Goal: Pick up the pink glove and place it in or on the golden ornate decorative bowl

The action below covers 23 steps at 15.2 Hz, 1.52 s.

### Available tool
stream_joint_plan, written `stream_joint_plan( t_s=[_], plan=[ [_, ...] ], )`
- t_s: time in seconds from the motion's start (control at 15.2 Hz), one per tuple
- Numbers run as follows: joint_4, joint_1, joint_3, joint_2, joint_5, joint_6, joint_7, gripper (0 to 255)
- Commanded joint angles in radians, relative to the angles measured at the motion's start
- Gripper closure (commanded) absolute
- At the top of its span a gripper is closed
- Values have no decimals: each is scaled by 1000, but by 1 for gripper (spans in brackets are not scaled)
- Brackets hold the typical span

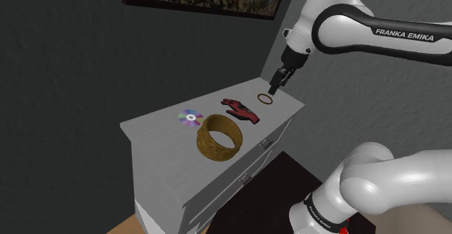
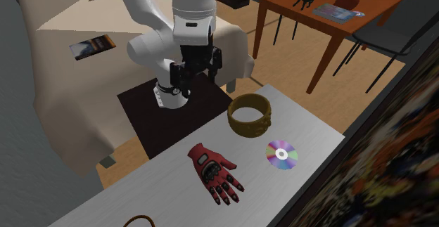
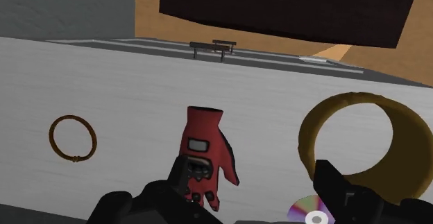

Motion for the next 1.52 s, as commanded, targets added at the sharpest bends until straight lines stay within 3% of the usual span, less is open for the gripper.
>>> stream_joint_plan(
  t_s=[0.0,0.86,1.45],
  plan=[
    [-45,-6,-20,20,-1,65,-9,0],
    [-159,-34,-178,382,29,528,-128,0],
    [-193,-27,-190,483,45,661,-143,0]
  ],
)
